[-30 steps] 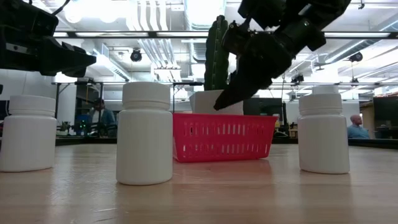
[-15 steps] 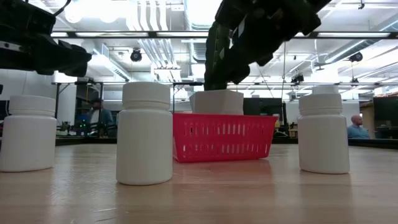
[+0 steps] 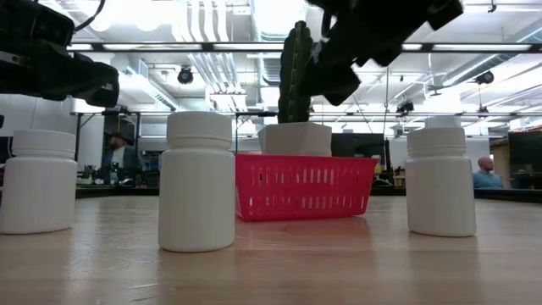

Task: Pick and place pill bottles into a basket
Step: Put the white pill bottle into the red bin

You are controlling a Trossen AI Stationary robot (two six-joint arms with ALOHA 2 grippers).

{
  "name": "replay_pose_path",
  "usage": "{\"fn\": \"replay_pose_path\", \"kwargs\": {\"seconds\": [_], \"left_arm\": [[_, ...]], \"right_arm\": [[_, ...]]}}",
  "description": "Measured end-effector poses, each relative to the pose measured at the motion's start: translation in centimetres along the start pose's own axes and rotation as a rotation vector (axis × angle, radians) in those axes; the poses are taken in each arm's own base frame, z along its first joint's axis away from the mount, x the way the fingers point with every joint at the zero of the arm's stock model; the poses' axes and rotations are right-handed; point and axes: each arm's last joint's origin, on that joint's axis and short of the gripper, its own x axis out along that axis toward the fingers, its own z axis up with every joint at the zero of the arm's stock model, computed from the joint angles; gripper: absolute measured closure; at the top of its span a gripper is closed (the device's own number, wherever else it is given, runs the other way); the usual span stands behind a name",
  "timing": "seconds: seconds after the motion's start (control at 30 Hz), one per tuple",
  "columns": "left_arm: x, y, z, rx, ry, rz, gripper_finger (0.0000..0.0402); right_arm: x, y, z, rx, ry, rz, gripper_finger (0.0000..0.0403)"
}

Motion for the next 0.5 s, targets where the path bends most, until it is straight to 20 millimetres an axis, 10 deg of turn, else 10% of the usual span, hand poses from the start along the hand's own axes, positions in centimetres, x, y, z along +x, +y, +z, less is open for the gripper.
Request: {"fn": "replay_pose_path", "kwargs": {"seconds": [0.5], "left_arm": [[0.0, -0.1, 0.0, -0.023, -0.002, -0.028, 0.0402]], "right_arm": [[0.4, 2.3, -0.6, 0.026, 0.016, -0.003, 0.0193]]}}
